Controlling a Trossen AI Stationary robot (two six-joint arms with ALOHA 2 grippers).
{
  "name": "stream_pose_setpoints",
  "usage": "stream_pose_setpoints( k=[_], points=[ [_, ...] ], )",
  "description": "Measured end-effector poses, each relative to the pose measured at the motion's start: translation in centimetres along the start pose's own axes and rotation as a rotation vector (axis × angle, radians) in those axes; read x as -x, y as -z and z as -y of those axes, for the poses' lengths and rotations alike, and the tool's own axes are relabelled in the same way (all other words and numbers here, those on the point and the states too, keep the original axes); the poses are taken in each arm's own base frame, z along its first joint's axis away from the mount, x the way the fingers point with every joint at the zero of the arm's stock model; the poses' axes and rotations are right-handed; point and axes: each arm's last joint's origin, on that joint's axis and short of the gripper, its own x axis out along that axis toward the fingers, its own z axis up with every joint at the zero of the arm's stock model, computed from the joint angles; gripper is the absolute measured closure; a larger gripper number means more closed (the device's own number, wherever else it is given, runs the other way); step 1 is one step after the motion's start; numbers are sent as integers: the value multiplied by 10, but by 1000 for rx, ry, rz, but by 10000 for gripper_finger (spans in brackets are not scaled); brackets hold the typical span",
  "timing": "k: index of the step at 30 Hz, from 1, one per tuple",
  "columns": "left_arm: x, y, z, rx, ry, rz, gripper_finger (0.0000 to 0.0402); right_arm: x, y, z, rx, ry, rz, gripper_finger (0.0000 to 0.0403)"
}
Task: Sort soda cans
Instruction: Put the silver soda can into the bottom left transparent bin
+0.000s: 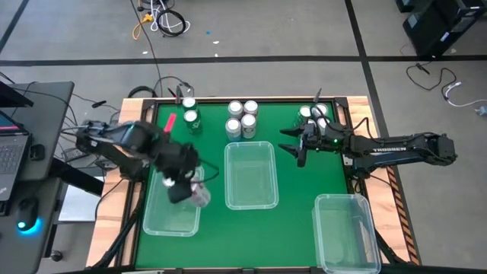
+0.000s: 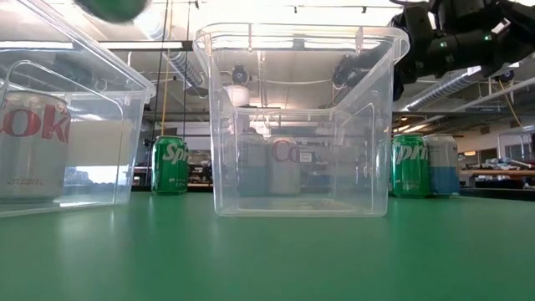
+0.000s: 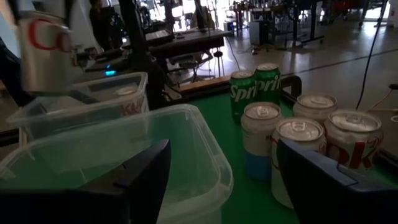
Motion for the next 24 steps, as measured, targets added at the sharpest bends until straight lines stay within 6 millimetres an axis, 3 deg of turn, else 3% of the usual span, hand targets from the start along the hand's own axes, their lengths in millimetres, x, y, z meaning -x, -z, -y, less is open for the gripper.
stream_pose_setpoints(
  k=[7, 14, 24],
  points=[
    [-2, 25, 25, 110, 19, -37, 150, 0, 2, 0, -1, 4, -24, 122],
    [-16, 44, 34, 150, -32, -74, 150, 0, 2, 0, 3, 4, -23, 125],
    [-50, 78, -5, 187, -186, -183, 150, 0, 2, 0, 14, 3, -18, 123]
  ],
)
